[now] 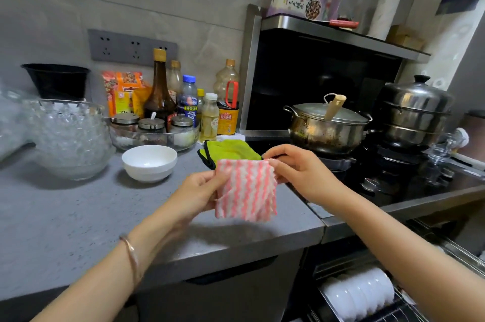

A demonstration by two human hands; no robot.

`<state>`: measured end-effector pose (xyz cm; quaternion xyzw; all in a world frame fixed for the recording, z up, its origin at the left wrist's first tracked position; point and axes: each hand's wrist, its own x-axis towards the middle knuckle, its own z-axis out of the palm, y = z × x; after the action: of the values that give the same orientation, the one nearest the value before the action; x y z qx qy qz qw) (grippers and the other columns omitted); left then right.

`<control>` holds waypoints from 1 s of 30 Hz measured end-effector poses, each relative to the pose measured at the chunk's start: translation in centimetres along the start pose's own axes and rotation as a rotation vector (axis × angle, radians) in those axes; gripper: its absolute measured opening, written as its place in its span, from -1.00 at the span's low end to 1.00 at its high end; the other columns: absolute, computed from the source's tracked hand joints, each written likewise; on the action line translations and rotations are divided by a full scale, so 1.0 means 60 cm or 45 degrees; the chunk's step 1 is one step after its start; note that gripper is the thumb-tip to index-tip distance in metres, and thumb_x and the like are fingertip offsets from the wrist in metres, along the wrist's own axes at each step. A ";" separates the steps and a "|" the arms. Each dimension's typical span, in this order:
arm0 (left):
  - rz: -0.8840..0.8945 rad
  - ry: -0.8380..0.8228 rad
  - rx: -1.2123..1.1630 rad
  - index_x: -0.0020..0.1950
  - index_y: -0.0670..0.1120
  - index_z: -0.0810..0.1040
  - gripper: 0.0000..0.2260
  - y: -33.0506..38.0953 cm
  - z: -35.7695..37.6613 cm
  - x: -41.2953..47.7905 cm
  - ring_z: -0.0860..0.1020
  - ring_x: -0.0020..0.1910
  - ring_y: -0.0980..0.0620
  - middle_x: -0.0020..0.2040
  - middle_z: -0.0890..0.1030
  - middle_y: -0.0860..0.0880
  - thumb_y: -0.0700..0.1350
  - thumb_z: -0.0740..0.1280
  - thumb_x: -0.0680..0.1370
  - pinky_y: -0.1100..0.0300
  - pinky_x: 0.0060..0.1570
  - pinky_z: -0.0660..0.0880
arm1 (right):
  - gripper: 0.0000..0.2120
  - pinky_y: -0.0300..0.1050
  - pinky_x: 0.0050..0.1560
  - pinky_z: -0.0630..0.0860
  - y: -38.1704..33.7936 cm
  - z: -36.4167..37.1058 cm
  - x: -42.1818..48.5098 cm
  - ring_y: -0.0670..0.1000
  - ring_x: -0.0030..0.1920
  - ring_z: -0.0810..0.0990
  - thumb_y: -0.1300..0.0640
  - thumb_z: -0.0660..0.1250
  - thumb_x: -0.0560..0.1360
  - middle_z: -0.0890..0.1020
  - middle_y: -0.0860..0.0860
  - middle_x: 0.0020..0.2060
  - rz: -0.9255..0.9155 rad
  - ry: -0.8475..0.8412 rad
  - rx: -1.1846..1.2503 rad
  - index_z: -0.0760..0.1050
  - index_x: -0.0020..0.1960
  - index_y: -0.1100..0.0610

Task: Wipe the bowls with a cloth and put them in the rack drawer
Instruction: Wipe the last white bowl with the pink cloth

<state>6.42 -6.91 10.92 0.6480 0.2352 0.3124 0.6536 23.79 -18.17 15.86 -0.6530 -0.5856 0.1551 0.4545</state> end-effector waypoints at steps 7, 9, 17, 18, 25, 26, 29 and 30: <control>0.287 0.060 0.211 -0.06 -0.09 0.59 -0.84 0.051 -0.072 -0.047 0.54 -0.41 0.22 -0.37 0.64 0.07 -0.08 0.24 0.59 0.42 -0.41 0.40 | -0.69 -0.08 0.13 0.57 -0.035 0.060 0.004 0.01 -0.06 0.62 0.01 0.28 0.54 0.64 0.22 -0.03 0.152 -0.352 0.304 0.55 0.19 0.16; 0.329 -0.052 0.304 -0.05 -0.07 0.55 -0.87 0.065 -0.084 -0.054 0.48 -0.46 0.19 -0.44 0.58 0.07 -0.04 0.27 0.54 0.38 -0.44 0.35 | -0.56 -0.07 0.20 0.52 -0.051 0.080 0.012 -0.01 0.02 0.63 -0.09 0.27 0.46 0.66 0.13 0.04 0.140 -0.412 0.289 0.54 0.18 0.19; 0.538 0.045 0.635 -0.10 0.06 0.66 -0.85 0.083 -0.130 -0.027 0.52 -0.28 0.21 -0.23 0.67 0.08 0.08 0.35 0.46 0.33 -0.25 0.44 | -0.65 -0.07 0.07 0.57 -0.074 0.170 0.058 0.06 0.00 0.68 -0.04 0.40 0.36 0.69 0.13 0.03 0.237 -0.573 0.459 0.61 0.05 0.15; 0.477 0.088 0.608 -0.10 0.02 0.67 -0.82 0.079 -0.143 -0.023 0.51 -0.31 0.20 -0.25 0.66 0.05 0.08 0.36 0.44 0.32 -0.29 0.44 | -0.67 -0.08 0.00 0.58 -0.072 0.177 0.064 0.05 -0.05 0.67 -0.05 0.39 0.36 0.69 0.14 0.00 0.251 -0.546 0.490 0.61 0.01 0.14; 0.196 0.116 0.455 -0.14 -0.24 0.65 -0.86 0.062 -0.206 -0.019 0.41 -0.45 0.18 -0.47 0.52 0.08 -0.18 0.39 0.51 0.40 -0.41 0.36 | -0.75 -0.22 -0.16 0.59 -0.057 0.206 0.098 -0.04 -0.12 0.68 0.11 0.41 0.47 0.70 0.03 -0.05 0.388 -0.648 0.660 0.56 0.12 0.13; 0.208 0.096 0.424 -0.14 -0.23 0.65 -0.88 0.064 -0.203 -0.017 0.40 -0.45 0.20 -0.46 0.53 0.10 -0.19 0.38 0.52 0.40 -0.41 0.34 | -0.73 -0.18 -0.07 0.61 -0.057 0.210 0.103 -0.03 -0.07 0.68 0.08 0.42 0.44 0.70 0.04 -0.03 0.418 -0.684 0.730 0.55 0.12 0.10; 0.255 0.120 0.405 -0.16 -0.12 0.66 -0.93 0.067 -0.203 0.002 0.46 -0.39 0.17 -0.37 0.61 0.09 -0.17 0.40 0.51 0.36 -0.37 0.40 | -0.67 -0.15 0.02 0.60 -0.053 0.219 0.121 -0.03 -0.04 0.69 0.06 0.37 0.38 0.70 0.04 -0.02 0.487 -0.704 0.889 0.54 0.13 0.11; 0.298 0.189 0.447 -0.17 -0.06 0.67 -0.93 0.065 -0.210 0.013 0.50 -0.37 0.18 -0.35 0.63 0.09 -0.17 0.41 0.50 0.36 -0.33 0.43 | -0.66 -0.14 0.02 0.61 -0.049 0.220 0.127 -0.02 -0.04 0.69 0.08 0.36 0.38 0.70 0.06 -0.01 0.500 -0.690 0.917 0.53 0.14 0.12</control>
<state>-2.40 2.32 14.26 0.7498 0.2565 0.3875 0.4710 14.28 -6.13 13.51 -0.4887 -0.4578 0.5947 0.4449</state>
